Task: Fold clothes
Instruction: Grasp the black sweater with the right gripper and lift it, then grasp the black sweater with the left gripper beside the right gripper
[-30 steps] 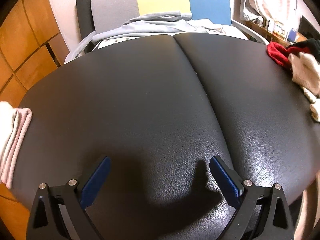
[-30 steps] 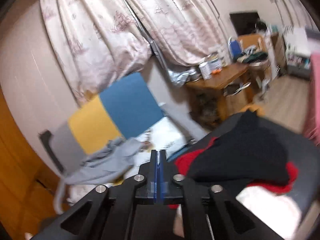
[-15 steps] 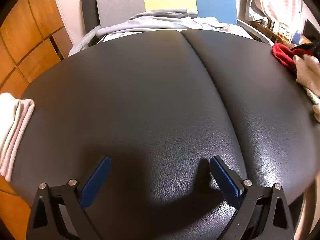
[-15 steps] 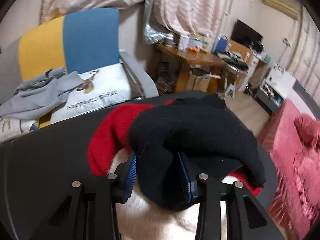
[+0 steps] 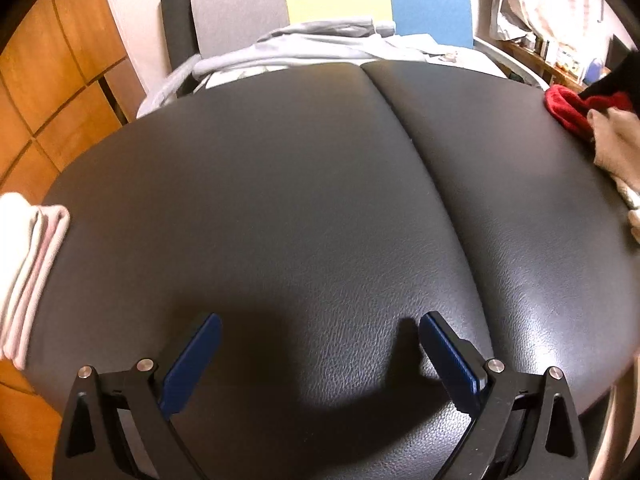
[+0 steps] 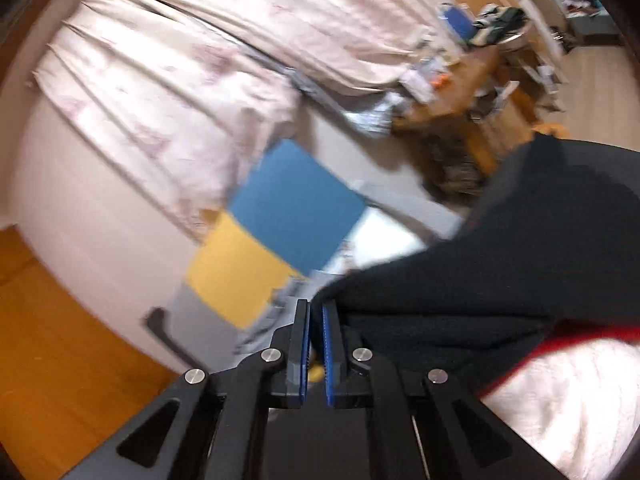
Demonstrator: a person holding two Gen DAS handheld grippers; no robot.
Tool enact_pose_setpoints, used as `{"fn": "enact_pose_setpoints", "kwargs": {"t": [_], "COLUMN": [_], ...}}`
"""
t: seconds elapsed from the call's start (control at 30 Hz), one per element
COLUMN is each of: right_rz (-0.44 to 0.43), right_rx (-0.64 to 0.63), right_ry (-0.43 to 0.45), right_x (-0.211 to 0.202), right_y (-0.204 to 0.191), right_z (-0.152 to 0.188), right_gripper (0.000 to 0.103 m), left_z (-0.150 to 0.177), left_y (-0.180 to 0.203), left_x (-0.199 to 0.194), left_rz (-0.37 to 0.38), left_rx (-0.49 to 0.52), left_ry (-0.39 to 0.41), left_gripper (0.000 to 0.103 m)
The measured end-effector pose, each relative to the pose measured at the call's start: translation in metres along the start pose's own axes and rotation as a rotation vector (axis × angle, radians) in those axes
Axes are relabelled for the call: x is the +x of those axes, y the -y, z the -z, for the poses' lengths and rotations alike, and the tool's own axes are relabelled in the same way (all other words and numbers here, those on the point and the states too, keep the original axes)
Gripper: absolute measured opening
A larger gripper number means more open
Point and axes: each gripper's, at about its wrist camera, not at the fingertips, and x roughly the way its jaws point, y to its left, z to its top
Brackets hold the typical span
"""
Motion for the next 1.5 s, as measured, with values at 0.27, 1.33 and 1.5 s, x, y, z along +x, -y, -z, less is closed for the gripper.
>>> {"fn": "enact_pose_setpoints", "kwargs": {"t": [0.27, 1.33, 1.5], "right_rz": [0.067, 0.552, 0.602], "right_rx": [-0.427, -0.727, -0.77], "right_ry": [-0.052, -0.264, -0.217], "right_x": [-0.013, 0.021, 0.035], "right_y": [-0.124, 0.041, 0.043], "right_z": [0.038, 0.02, 0.019], "right_gripper": [0.026, 0.045, 0.045], "left_z": [-0.017, -0.341, -0.349], "left_y": [-0.003, 0.387, 0.43], "left_x": [-0.015, -0.026, 0.002], "left_rz": [0.024, 0.468, 0.301], "left_rx": [-0.003, 0.42, 0.441], "left_ry": [0.036, 0.127, 0.066], "left_gripper": [0.1, 0.103, 0.103]}}
